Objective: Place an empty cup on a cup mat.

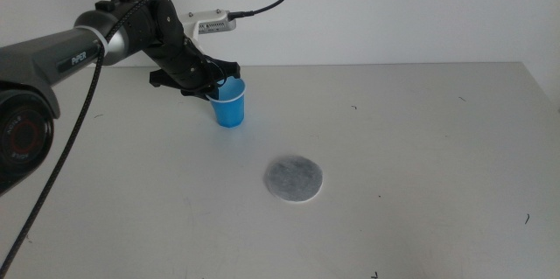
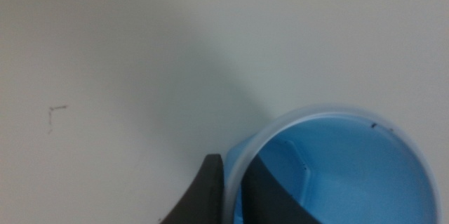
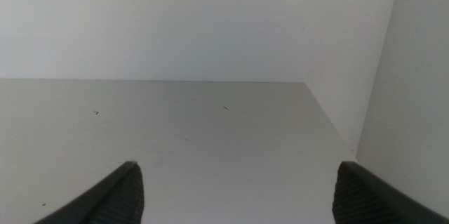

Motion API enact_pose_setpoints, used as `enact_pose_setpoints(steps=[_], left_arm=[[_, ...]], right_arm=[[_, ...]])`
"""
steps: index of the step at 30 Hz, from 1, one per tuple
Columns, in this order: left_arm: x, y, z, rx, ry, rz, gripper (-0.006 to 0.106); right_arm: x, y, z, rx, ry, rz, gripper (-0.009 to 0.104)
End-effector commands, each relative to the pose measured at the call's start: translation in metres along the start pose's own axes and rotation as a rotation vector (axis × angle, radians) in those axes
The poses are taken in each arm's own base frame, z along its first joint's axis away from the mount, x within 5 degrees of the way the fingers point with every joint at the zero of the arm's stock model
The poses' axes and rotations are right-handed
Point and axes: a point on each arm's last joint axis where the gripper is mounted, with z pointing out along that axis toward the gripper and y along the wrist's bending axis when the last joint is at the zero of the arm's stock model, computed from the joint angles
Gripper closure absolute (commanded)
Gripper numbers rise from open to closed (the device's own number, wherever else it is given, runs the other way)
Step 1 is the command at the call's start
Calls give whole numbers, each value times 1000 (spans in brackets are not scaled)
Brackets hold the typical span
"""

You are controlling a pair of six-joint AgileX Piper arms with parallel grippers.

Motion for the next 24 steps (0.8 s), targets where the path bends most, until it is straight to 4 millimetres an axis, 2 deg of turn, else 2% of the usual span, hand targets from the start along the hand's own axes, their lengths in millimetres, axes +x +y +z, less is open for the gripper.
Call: enact_pose_setpoints(steps=[1, 4, 9, 15, 20, 24], left_arm=[[-22, -16, -44, 60, -119, -10, 100], [-22, -18, -54, 66, -110, -10, 100], [-22, -33, -86, 61, -132, 21, 100], [-3, -64, -114, 54, -144, 55, 100], [24, -97, -119, 66, -120, 97, 100], [45, -120, -113, 68, -88, 119, 100]], right_arm=[[-12, 0, -3, -2, -109, -17, 1], [-12, 0, -3, -2, -109, -17, 1], [-12, 0, -3, -2, -109, -17, 1], [-12, 0, -3, -2, -109, -17, 1], [-12, 0, -3, -2, -109, -17, 1], [-12, 0, -3, -2, -109, -17, 1]])
